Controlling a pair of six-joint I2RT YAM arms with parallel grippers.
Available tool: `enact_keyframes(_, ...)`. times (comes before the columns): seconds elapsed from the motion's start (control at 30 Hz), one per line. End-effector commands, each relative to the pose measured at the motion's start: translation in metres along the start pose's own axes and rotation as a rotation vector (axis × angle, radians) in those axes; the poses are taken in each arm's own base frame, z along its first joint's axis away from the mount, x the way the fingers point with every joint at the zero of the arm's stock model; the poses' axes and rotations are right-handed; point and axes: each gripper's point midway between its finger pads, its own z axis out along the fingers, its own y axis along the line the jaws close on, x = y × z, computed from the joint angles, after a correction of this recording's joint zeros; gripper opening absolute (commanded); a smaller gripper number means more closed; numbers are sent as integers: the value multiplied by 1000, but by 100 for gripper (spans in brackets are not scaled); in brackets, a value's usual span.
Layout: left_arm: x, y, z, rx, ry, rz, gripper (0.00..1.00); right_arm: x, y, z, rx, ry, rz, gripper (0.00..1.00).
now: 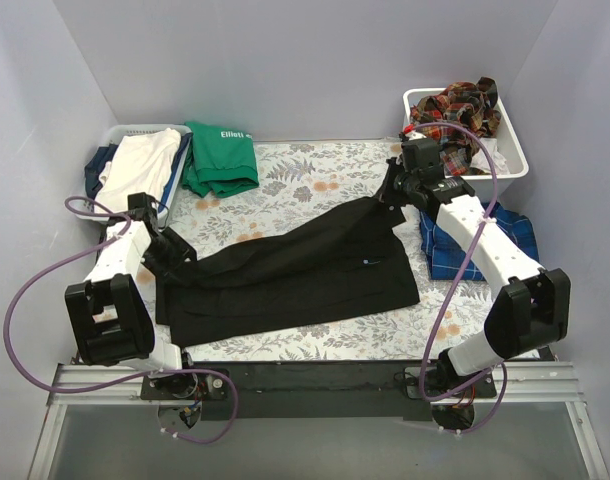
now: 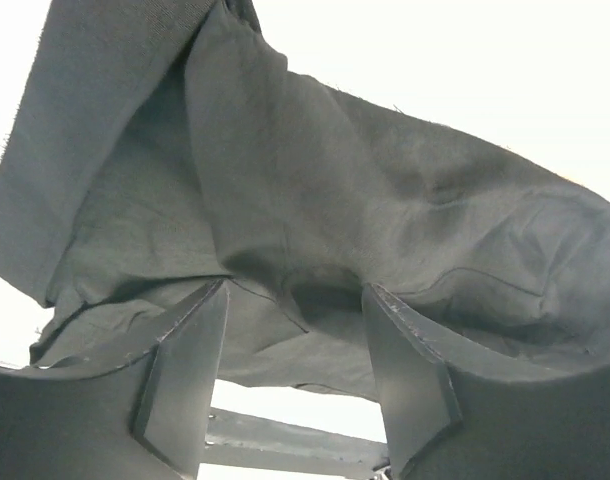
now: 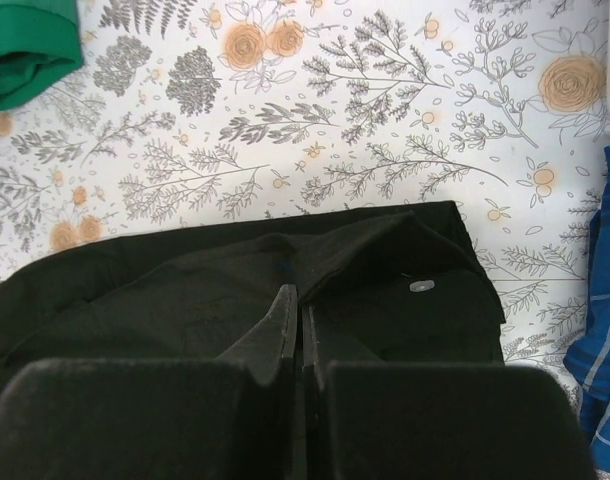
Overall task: Fold and stack the long sleeve shirts
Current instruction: Fold the shirt
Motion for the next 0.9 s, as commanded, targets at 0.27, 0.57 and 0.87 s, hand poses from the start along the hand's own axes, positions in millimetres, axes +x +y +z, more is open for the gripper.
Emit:
enact_keyframes(0.27,5,21,11,-87,1,-4,57,-20,3,-18,-17,-71,-30,1)
enact_keyframes(0.57,9,28,29,-123,24,-26,52,-21,2,-20,-8,-78,-28,1)
enact_keyframes(0.87,-18,18,34,-140,-17,-43,0,-20,-7,-24,30,-66,-22,1)
